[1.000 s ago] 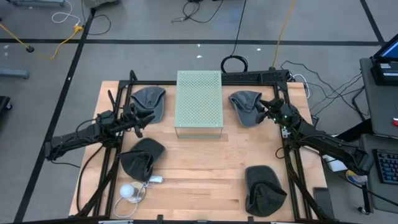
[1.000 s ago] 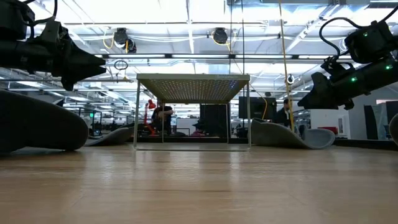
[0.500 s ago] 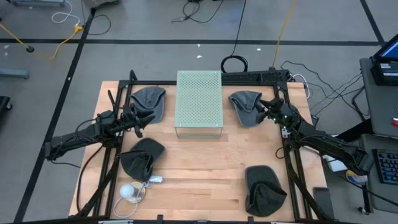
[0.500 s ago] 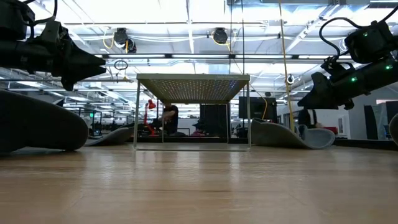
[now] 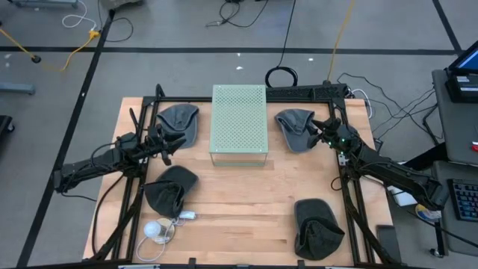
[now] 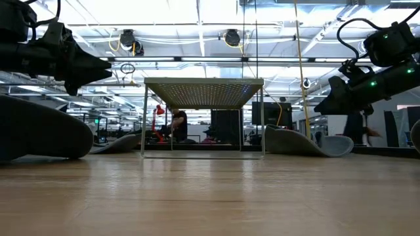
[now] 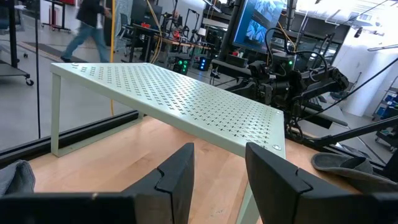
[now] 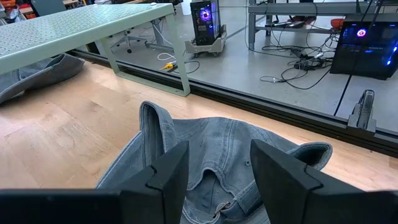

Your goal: Pick & Place hat

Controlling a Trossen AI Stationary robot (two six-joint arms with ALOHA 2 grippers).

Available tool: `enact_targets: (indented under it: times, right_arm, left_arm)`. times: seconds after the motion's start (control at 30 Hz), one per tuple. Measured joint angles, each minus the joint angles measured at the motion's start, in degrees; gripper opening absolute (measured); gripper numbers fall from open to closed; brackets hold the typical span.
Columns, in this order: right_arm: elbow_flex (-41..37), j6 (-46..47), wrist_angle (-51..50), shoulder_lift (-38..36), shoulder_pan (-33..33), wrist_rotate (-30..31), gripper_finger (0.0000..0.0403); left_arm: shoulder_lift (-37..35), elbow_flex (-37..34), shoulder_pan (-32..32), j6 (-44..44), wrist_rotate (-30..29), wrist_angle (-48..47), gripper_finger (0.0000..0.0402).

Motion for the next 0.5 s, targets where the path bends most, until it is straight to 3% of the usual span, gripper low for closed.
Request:
enact_targets:
  times: [0.5]
  right_arm:
    - [-0.02, 0.0, 0.0, 0.01, 0.0, 0.02, 0.0167]
  left_arm:
    - [0.0, 0.38, -0.02, -1.45, 0.32, -0.65, 0.0147]
